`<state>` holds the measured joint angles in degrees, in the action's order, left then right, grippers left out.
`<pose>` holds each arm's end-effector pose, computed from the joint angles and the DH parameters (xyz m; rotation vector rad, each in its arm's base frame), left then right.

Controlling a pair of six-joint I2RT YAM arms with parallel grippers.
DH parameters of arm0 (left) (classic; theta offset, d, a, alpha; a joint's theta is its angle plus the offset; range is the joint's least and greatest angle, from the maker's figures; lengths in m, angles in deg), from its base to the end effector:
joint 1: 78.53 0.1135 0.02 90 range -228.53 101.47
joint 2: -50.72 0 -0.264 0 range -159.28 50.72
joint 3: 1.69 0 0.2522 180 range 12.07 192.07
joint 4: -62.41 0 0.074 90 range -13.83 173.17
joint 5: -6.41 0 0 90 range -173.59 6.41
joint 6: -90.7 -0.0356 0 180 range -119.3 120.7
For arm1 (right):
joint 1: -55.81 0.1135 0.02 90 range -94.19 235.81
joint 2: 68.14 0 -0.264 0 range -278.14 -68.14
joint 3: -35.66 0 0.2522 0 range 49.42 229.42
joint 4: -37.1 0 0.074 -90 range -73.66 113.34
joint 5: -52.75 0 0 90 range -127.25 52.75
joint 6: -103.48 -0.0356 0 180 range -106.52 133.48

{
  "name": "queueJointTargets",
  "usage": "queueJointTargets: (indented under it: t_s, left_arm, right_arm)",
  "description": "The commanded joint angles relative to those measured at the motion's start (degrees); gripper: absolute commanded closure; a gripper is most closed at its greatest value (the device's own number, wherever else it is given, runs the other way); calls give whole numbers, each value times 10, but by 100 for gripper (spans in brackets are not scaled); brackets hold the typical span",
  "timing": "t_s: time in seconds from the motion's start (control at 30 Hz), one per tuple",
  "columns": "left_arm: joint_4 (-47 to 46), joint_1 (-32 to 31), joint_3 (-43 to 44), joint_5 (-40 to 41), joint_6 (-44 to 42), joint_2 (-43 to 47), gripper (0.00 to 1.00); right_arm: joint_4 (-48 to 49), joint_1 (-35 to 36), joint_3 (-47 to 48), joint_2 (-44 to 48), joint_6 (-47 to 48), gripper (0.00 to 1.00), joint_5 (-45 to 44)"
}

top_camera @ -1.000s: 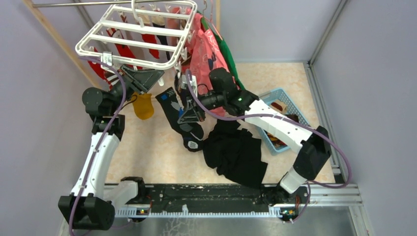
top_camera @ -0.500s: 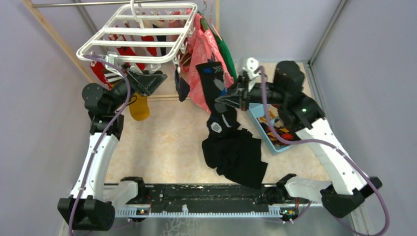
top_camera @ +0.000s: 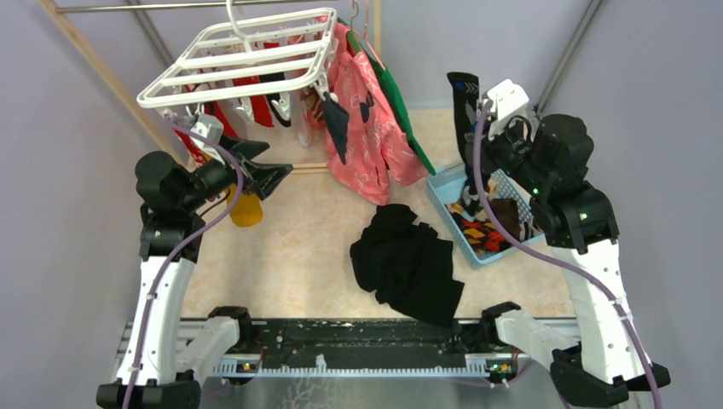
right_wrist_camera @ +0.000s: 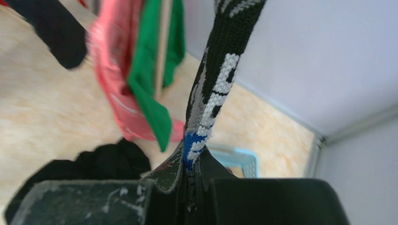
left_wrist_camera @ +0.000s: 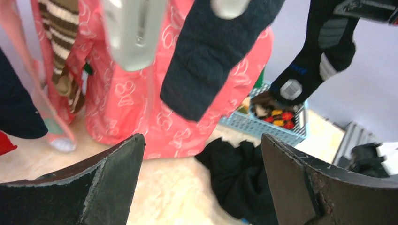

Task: Remove the socks clipped to the hanger
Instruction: Remove the sock from the hanger, then place the sock in the bin.

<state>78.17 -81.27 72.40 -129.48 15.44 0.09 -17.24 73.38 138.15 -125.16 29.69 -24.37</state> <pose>0.1803 -0.0342 0.4312 0.5201 1.4409 -0.8166 0.1507 0.0560 0.4980 -0.6581 1.5959 0.2114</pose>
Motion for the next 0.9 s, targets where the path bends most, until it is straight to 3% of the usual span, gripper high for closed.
queueJointTargets:
  t_s: [0.0, 0.17, 0.43, 0.53, 0.6, 0.67, 0.7, 0.87]
  left_arm:
    - [136, 0, 19, 48, -150, 31, 1]
    - [201, 0, 17, 58, -226, 63, 1]
    - [253, 0, 9, 87, -283, 104, 1]
    - [258, 0, 9, 85, -284, 108, 1]
    - [257, 0, 7, 77, -283, 108, 1]
    - [255, 0, 3, 66, -280, 109, 1]
    - [254, 0, 0, 60, -277, 109, 1]
    - [245, 0, -10, 33, -268, 107, 1]
  right_arm:
    - [-12, -20, -38, -11, 45, 100, -144]
    - [14, -76, -93, -54, 57, 100, -131]
    - [49, -89, -191, -150, 61, 100, -85]
    - [39, -89, -188, -179, 62, 81, -63]
    - [22, -88, -175, -187, 62, 49, -37]
    - [9, -89, -158, -181, 64, 10, -5]
    - [3, -88, -148, -175, 64, 3, 12]
    - [-18, -66, -93, -141, 62, 1, 76]
